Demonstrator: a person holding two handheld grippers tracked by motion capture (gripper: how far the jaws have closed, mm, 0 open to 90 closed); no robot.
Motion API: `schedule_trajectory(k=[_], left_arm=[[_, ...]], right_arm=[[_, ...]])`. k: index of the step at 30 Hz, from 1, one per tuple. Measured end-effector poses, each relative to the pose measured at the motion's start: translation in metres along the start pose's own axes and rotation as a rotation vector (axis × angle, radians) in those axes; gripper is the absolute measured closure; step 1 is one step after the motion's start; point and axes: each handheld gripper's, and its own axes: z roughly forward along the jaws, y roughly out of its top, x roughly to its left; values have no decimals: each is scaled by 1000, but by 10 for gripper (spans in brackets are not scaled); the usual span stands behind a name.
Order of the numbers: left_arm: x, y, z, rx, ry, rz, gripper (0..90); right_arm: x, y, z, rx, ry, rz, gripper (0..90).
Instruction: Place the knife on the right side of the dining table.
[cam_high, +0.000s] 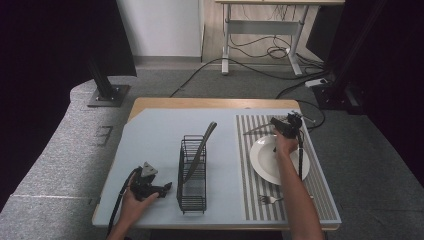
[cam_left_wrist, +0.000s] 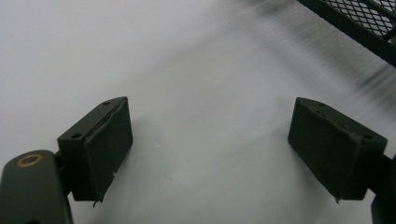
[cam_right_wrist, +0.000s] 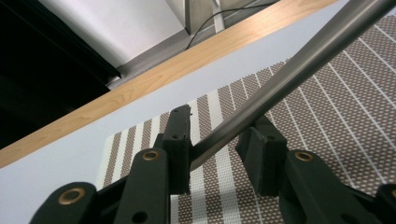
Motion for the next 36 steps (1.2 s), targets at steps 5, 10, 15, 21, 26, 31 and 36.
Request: schedule_trajectory(k=[5,10,15,21,26,31,36], left_arm=[[0,0,0,0,0,0,131],[0,0,0,0,0,0,130],[0,0,0,0,0,0,130],[0,0,0,0,0,1,131],[0,0,0,0,0,0,131],[0,0,0,0,1,0,131],[0,0,0,0,0,0,130]], right_arm=[[1,-1,0,12,-32,4,635],[2,-2,0,18,-46,-5,630],[1,-2,0,31,-60,23,630],[0,-2,-2,41,-103,24,650],[-3,-4,-6,27,-116,28,669],[-6,-4,-11,24,-122,21,647],[-5,7,-20,-3,-132,-87,625]])
